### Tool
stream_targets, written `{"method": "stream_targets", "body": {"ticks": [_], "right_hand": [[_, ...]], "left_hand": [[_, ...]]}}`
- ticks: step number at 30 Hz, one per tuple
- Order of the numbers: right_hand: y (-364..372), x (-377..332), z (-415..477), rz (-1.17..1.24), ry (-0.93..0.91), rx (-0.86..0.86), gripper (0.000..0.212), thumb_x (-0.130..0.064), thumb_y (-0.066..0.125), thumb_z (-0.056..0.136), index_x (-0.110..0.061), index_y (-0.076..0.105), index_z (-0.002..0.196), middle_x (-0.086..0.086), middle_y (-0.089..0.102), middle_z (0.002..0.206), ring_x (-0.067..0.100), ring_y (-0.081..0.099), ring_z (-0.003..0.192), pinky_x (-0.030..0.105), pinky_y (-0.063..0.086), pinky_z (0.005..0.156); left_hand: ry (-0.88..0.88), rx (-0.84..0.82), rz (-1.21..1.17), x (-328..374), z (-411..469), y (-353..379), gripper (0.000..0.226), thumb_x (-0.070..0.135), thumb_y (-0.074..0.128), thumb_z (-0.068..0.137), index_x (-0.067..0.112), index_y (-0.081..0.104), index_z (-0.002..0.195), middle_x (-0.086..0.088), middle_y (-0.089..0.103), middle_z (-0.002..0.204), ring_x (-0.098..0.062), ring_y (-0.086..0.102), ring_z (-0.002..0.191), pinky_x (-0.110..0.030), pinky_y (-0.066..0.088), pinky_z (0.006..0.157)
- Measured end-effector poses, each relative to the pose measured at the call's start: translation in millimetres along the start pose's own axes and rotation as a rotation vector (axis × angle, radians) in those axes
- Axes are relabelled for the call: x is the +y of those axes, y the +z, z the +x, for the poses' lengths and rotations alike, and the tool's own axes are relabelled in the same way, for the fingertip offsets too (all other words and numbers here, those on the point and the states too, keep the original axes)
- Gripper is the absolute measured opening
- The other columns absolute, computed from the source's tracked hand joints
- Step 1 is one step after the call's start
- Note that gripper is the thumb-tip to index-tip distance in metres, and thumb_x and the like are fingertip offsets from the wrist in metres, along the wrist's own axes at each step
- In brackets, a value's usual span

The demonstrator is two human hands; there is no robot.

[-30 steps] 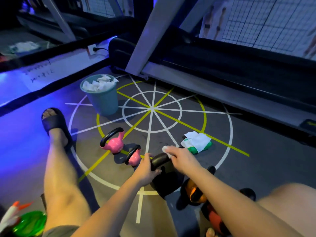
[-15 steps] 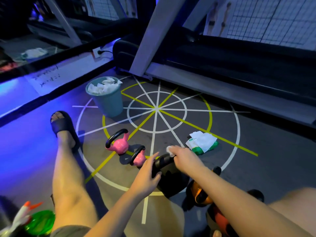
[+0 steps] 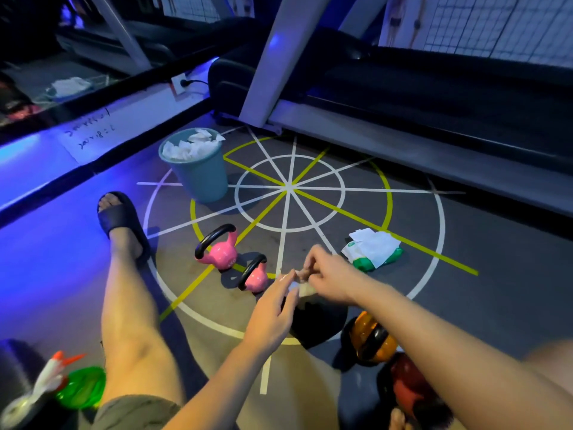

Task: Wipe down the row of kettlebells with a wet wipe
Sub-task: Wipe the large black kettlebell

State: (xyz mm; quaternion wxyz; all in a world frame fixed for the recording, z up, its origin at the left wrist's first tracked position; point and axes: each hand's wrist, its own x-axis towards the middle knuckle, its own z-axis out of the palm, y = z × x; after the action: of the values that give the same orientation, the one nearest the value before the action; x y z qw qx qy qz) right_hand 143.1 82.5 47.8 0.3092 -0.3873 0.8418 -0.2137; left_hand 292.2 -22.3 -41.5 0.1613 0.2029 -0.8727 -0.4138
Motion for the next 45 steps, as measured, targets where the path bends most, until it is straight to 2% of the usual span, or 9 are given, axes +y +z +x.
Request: {"method": "stream_targets", "body": {"ticks": [3,6,14,21,26,30,37,41,45], "right_hand": [[-24,22,-2,-0.171,0.093,0.049,0.039,-0.023,0.051,0.095,-0.034,0.046,0.131,0.006,0.062,0.124,0.025,0.062,0.107,0.038,0.051,0.089],[-25,42,-2,-0.396,0.179,-0.055,0.062,-0.031,0.055,0.098,-0.029,0.028,0.154,0.009,0.049,0.147,0.031,0.052,0.129,0.042,0.047,0.102],[-14,38,2,-0.412,0.215,-0.024,0.062,-0.005,0.041,0.097,-0.020,0.028,0.155,0.013,0.047,0.148,0.034,0.052,0.129,0.039,0.047,0.099],[-20,30,8,-0.428,0.201,-0.042,0.049,-0.008,0.037,0.101,-0.015,0.038,0.149,0.015,0.050,0.144,0.034,0.051,0.129,0.040,0.046,0.102],[-21,30,11,-0.419,0.201,-0.072,0.060,-0.009,0.041,0.099,-0.020,0.027,0.157,0.013,0.045,0.151,0.032,0.047,0.135,0.039,0.043,0.104],[-20,34,9,-0.350,0.223,-0.091,0.066,-0.007,0.043,0.098,-0.026,0.023,0.158,0.012,0.042,0.153,0.032,0.047,0.135,0.040,0.044,0.104],[-22,37,12,-0.340,0.190,-0.100,0.061,-0.008,0.041,0.100,-0.025,0.025,0.157,0.013,0.045,0.149,0.033,0.051,0.130,0.041,0.047,0.102],[-29,41,16,-0.329,0.173,-0.212,0.057,-0.030,0.042,0.106,-0.029,0.019,0.158,0.009,0.037,0.157,0.031,0.041,0.140,0.043,0.039,0.110],[-27,45,20,-0.357,0.135,-0.214,0.075,-0.050,0.057,0.096,-0.027,0.021,0.158,0.005,0.037,0.158,0.027,0.039,0.142,0.041,0.035,0.112]], "left_hand": [[0.028,0.084,0.102,-10,5,14,0.040,0.028,0.062,0.099,0.019,0.062,0.138,0.005,0.059,0.142,-0.008,0.054,0.133,-0.022,0.041,0.110],[-0.058,0.043,0.221,-3,18,30,0.050,0.029,0.056,0.104,0.021,0.046,0.152,0.003,0.039,0.160,-0.015,0.036,0.148,-0.030,0.036,0.116],[0.254,-0.121,0.590,4,35,36,0.056,0.007,0.048,0.081,0.009,0.064,0.134,-0.011,0.063,0.138,-0.026,0.063,0.125,-0.038,0.054,0.101],[0.024,0.043,0.413,-25,-8,17,0.074,-0.010,0.082,0.066,0.009,0.063,0.135,-0.005,0.065,0.137,-0.020,0.067,0.118,-0.028,0.057,0.082],[0.149,-0.058,0.587,11,29,44,0.054,0.007,0.041,0.083,0.003,0.065,0.131,-0.015,0.064,0.136,-0.033,0.063,0.123,-0.043,0.057,0.095],[0.175,-0.071,0.690,15,33,42,0.058,0.008,0.036,0.081,0.002,0.065,0.131,-0.017,0.064,0.135,-0.030,0.065,0.121,-0.042,0.055,0.100],[-0.126,0.057,0.445,-38,-30,26,0.068,-0.003,0.075,0.082,0.010,0.054,0.145,-0.006,0.063,0.140,-0.029,0.070,0.110,-0.037,0.058,0.079],[-0.100,0.151,0.466,-16,-5,47,0.054,-0.009,0.065,0.082,0.000,0.061,0.135,-0.017,0.062,0.137,-0.035,0.065,0.121,-0.043,0.060,0.083],[0.198,0.019,0.633,1,14,51,0.058,0.005,0.037,0.082,-0.001,0.061,0.135,-0.020,0.057,0.142,-0.036,0.056,0.132,-0.048,0.054,0.099]]}}
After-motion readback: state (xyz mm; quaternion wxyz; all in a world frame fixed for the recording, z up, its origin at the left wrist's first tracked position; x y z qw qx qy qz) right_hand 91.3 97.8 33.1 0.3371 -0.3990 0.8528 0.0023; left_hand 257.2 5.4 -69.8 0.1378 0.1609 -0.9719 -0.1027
